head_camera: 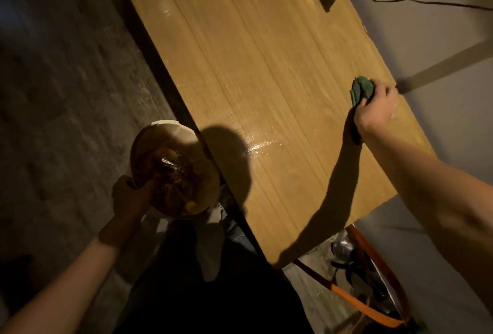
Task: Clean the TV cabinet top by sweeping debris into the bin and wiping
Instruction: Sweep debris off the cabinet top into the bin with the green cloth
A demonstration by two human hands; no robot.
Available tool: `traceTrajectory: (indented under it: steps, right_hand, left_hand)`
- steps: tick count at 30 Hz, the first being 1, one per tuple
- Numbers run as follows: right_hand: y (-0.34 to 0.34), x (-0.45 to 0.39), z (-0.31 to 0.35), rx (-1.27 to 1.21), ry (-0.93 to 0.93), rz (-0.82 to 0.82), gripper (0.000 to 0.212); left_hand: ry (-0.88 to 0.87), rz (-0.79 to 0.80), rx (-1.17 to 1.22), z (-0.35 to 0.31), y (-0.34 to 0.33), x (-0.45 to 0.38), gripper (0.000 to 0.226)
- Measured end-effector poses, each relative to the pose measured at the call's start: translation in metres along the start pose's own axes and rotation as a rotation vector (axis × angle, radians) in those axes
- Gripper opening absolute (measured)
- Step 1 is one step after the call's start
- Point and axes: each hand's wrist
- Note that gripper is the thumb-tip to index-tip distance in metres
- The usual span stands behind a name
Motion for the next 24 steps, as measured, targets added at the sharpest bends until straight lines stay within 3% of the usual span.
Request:
traceTrajectory:
  steps: [12,20,24]
  right_hand:
    - [-0.067,0.192,0.064,-0.102,0.276,0.179,0.064]
    - [-0.109,0.335,0.11,-0.129,0.441,0.464,0.06]
    - [-0.112,0.371,0.114,-0.229,0.393,0.554,0.059]
  left_hand:
    - [0.03,0.051,-0.055,0.018,-0.006,0.013,0.03]
    - [-0.05,0.145,-0.039,0.028,0.002,0.032,0.045]
    - [-0.074,0.183,-0.048,0.041,0.009,0.037,0.047]
Point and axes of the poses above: each hand's wrist, its own x-axis away from the middle knuckle, its own y-axis out of the back of the hand, z = x × y, and after that the axes turned 14 degrees about -x, right-handed
